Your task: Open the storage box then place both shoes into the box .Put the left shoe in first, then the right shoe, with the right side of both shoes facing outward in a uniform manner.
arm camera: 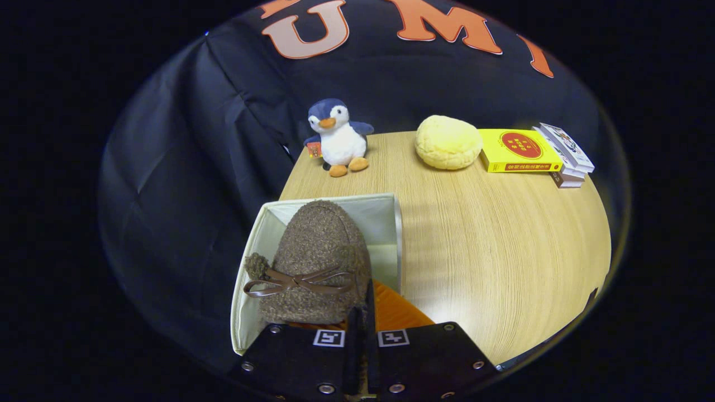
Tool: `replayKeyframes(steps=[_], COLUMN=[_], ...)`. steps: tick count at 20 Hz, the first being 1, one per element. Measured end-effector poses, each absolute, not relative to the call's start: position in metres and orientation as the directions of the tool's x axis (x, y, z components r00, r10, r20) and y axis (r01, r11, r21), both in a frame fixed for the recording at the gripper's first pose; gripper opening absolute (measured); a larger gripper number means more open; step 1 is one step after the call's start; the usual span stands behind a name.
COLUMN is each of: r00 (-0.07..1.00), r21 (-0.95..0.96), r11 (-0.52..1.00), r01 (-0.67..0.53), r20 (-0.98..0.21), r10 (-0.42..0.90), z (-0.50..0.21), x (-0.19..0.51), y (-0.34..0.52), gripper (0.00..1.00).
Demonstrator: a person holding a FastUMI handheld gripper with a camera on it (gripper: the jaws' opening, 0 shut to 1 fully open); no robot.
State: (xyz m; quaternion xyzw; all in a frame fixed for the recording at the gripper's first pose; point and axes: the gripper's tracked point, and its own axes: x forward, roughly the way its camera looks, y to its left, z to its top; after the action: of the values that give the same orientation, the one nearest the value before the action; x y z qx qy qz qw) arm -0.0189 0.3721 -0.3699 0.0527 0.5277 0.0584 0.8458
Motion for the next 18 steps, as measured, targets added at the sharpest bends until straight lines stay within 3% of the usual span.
replayKeyframes(steps=[7, 11, 15, 18], r00=[0.408, 0.437, 0.508, 0.554], r21=[0.242, 0.34, 0.369, 0.376], r11=[0.969, 0.94, 0.924, 0.912], r01=[-0.044, -0.036, -0.106, -0.166], r20=[-0.881, -0.84, -0.778, -0.729], r10=[0.239, 0.321, 0.369, 0.402], z=[-0.358, -0.326, -0.286, -0.262], x=[-0.034, -0.034, -0.026, -0.026], y=[0.379, 0.368, 0.341, 0.322], gripper=[0.31, 0.47, 0.59, 0.78])
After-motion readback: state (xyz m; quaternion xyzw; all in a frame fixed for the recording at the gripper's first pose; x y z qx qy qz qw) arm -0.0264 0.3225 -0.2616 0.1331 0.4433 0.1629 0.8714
